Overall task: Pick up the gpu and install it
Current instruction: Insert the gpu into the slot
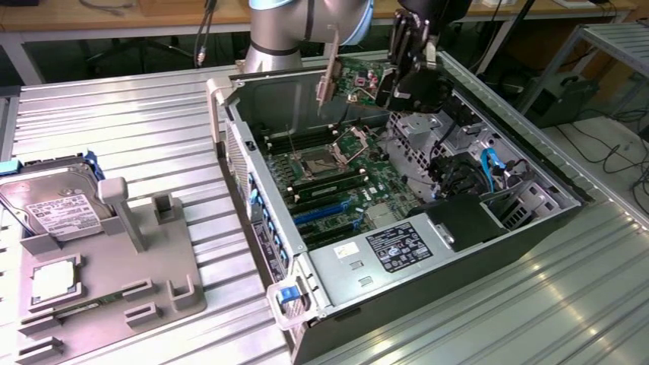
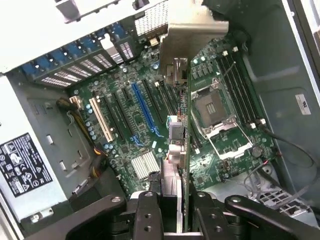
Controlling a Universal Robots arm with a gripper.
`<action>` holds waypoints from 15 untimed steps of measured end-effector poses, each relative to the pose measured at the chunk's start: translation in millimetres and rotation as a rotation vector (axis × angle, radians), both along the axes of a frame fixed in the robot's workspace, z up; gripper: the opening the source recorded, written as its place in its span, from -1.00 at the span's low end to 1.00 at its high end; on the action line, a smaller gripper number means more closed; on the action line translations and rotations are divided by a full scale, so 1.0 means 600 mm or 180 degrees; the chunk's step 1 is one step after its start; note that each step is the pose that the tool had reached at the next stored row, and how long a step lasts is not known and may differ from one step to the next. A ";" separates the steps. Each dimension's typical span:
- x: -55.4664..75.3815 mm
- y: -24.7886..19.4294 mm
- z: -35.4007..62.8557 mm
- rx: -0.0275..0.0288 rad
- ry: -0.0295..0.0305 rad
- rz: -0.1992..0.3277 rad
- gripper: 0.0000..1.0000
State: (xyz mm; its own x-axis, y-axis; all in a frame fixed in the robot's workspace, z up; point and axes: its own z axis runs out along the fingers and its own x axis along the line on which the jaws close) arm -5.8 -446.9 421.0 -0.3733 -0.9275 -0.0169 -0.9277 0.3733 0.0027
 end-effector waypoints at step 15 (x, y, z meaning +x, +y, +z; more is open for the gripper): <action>0.000 -0.0003 0.000 0.0000 0.0000 0.1147 -0.44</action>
State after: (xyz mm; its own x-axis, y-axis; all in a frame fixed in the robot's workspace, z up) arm -5.8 -447.1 421.0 -0.0224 -0.9996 -0.0168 -0.9997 0.0223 0.0027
